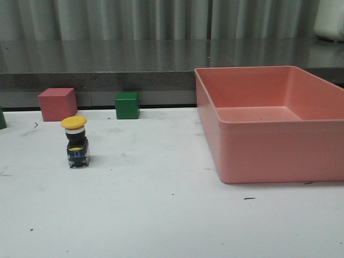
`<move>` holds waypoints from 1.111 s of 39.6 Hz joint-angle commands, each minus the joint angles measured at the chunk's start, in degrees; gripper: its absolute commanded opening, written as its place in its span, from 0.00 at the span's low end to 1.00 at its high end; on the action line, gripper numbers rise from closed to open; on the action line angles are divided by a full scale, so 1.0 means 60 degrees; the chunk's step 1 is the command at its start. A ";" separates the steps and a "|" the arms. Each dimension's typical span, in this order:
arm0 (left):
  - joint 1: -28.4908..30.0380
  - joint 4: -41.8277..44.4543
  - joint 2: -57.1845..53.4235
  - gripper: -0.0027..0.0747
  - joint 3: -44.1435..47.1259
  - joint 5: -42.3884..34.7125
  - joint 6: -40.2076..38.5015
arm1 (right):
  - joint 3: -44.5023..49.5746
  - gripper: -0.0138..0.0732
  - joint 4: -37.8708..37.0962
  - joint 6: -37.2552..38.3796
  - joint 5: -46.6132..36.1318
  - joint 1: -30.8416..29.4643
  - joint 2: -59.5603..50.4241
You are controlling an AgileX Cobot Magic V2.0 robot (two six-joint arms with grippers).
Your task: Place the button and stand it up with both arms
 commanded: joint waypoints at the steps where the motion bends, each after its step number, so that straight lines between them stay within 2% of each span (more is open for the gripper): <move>1: 0.0023 -0.0016 0.0069 0.01 -0.0267 -0.0734 -0.0079 | -0.0246 0.09 -0.0147 -0.0058 -0.0825 -0.0050 0.0091; 21: 0.0023 -0.0195 0.0069 0.01 -0.0232 -0.0775 -0.0053 | -0.0246 0.09 -0.0147 -0.0058 -0.0825 -0.0050 0.0091; 23: 0.0023 -0.0696 0.0069 0.01 -0.0232 -0.0775 0.0355 | -0.0246 0.09 -0.0147 -0.0058 -0.0825 -0.0050 0.0091; 27: 0.0023 -0.2169 0.0069 0.01 -0.0207 -0.0775 0.2040 | -0.0246 0.09 -0.0147 -0.0058 -0.0825 -0.0050 0.0091; 33: 0.0043 -0.2333 -0.0134 0.01 0.0088 -0.0820 0.2155 | -0.0246 0.09 -0.0147 -0.0058 -0.0825 -0.0050 0.0091; 37: 0.0324 -0.2386 -0.0712 0.01 0.0618 -0.0841 0.2107 | -0.0246 0.09 -0.0147 -0.0058 -0.0825 -0.0050 0.0091; 44: 0.1435 -0.2534 -0.2126 0.01 0.2035 -0.1508 0.1565 | -0.0246 0.09 -0.0147 -0.0058 -0.0825 -0.0050 0.0091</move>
